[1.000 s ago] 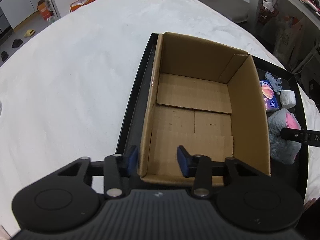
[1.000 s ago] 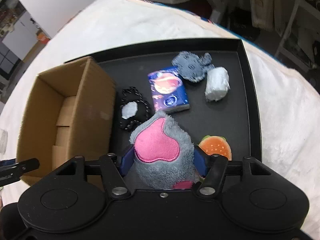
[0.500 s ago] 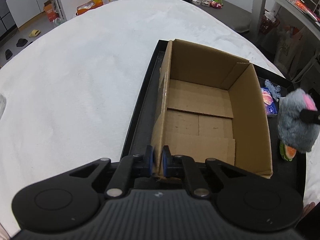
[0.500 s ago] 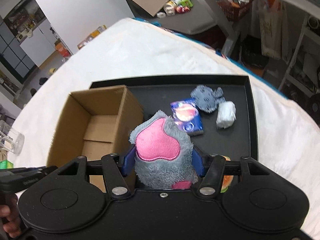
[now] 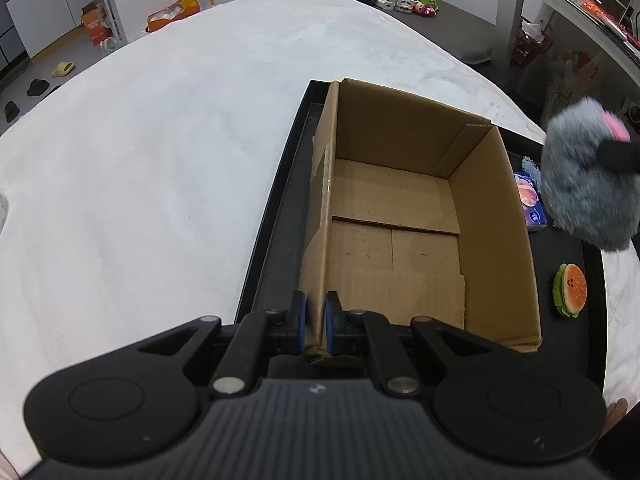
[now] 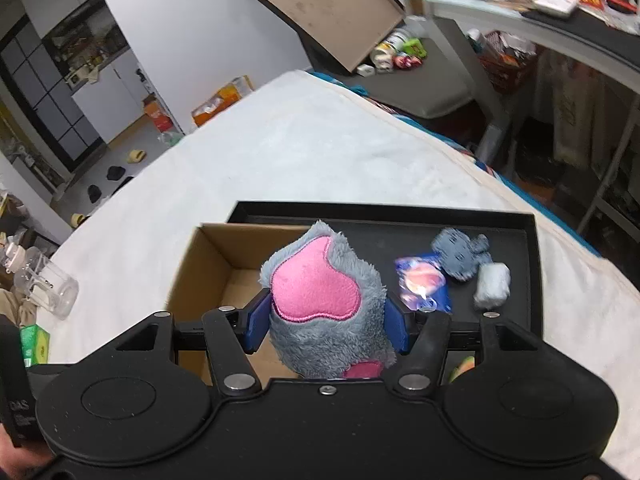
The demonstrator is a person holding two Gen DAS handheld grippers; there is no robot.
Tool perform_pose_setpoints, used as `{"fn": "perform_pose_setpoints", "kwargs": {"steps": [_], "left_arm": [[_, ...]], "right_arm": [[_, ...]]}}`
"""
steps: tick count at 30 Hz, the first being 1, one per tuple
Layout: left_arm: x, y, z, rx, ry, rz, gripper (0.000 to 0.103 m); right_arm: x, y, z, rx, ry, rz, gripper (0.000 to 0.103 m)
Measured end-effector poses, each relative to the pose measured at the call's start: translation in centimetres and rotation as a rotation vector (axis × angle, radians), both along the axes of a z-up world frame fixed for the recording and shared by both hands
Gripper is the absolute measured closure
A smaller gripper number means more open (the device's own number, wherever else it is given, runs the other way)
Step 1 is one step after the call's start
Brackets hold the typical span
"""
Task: Organize soft objects
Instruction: 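Carry the grey plush into the cardboard box and open the right gripper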
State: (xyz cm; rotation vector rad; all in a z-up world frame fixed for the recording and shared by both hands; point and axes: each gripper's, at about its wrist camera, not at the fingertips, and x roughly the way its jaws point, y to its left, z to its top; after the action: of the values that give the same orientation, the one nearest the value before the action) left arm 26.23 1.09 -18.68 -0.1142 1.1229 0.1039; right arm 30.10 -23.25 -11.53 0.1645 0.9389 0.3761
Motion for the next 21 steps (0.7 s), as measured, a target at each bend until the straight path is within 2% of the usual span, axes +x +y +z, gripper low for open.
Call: {"fn": "perform_pose_setpoints", "kwargs": {"steps": [11, 21], "left_arm": [[0.6, 0.2, 0.0, -0.014, -0.016, -0.003, 0.095], [1.3, 1.1, -1.1, -0.039, -0.003, 0.020, 0.095]], "right_arm": [[2.3, 4.6, 1.0, 0.025, -0.020, 0.078, 0.047], [4.2, 8.8, -1.2, 0.031, 0.046, 0.153, 0.047]]}}
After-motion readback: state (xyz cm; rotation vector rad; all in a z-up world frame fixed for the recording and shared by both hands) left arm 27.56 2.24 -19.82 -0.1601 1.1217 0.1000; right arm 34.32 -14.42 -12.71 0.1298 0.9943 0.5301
